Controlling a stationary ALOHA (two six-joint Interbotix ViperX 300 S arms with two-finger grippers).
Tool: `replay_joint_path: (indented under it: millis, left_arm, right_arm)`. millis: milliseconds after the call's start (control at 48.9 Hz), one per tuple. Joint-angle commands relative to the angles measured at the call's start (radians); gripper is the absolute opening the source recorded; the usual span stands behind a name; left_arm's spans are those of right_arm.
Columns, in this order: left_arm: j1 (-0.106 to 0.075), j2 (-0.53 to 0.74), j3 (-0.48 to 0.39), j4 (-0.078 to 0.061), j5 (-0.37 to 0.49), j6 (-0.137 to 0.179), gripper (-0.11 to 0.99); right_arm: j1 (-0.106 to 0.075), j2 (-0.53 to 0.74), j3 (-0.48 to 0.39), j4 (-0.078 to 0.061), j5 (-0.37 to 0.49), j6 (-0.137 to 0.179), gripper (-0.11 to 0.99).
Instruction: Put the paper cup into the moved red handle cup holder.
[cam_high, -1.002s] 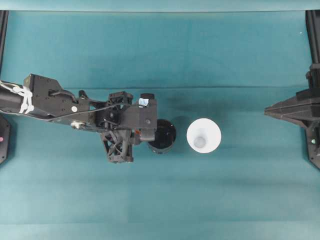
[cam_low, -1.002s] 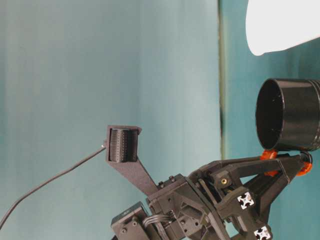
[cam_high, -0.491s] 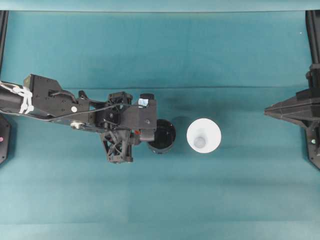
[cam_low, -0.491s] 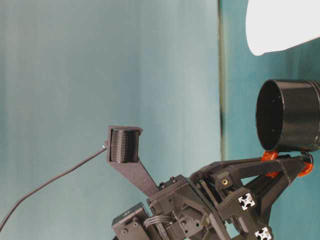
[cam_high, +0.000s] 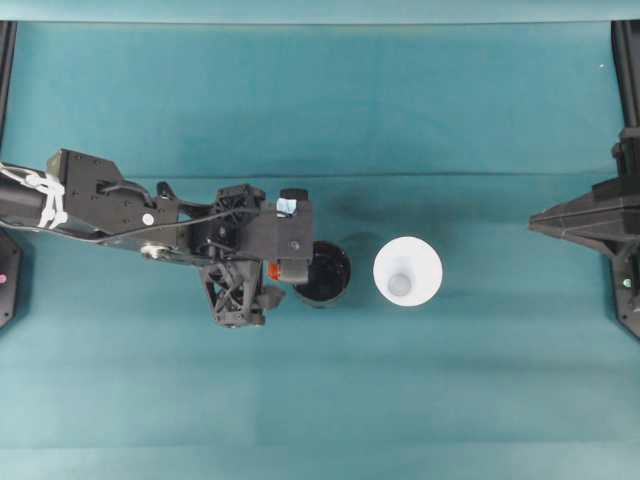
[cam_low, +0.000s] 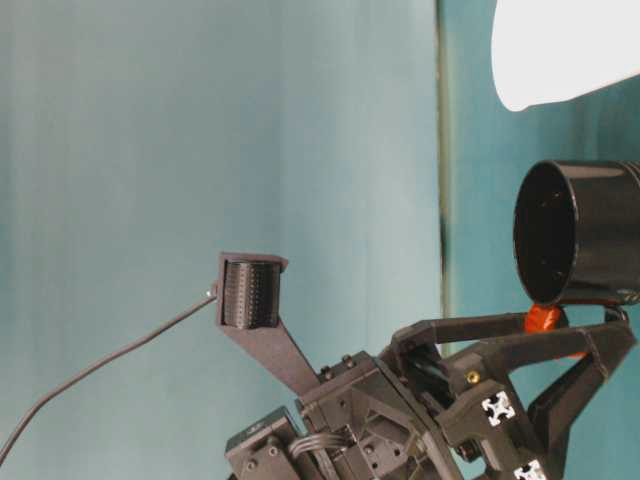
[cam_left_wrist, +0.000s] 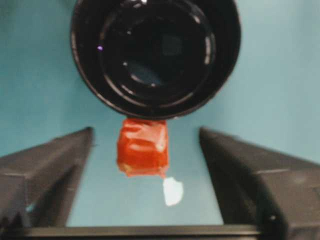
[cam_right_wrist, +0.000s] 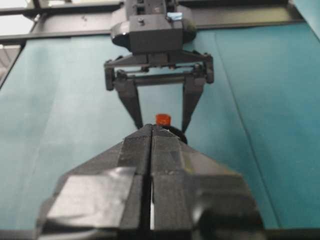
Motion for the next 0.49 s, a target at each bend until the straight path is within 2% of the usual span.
replay_joint_path:
  millis: [0, 41, 327, 470]
  left_arm:
    - [-0.003, -0.011, -0.003, 0.002, -0.003, 0.002, 0.87]
    - [-0.003, -0.011, -0.003, 0.002, -0.003, 0.002, 0.85]
    - [-0.003, -0.014, -0.002, 0.002, -0.002, 0.002, 0.9]
    - [-0.005, -0.067, 0.003, 0.002, 0.037, 0.0, 0.9]
  right_arm:
    - [-0.002, 0.008, -0.008, 0.002, -0.005, 0.005, -0.1]
    - [-0.002, 0.006, -0.008, 0.002, -0.005, 0.005, -0.1]
    - [-0.002, 0.008, -0.008, 0.002, -0.005, 0.006, -0.1]
    - [-0.002, 0.008, -0.008, 0.003, 0.021, 0.009, -0.1]
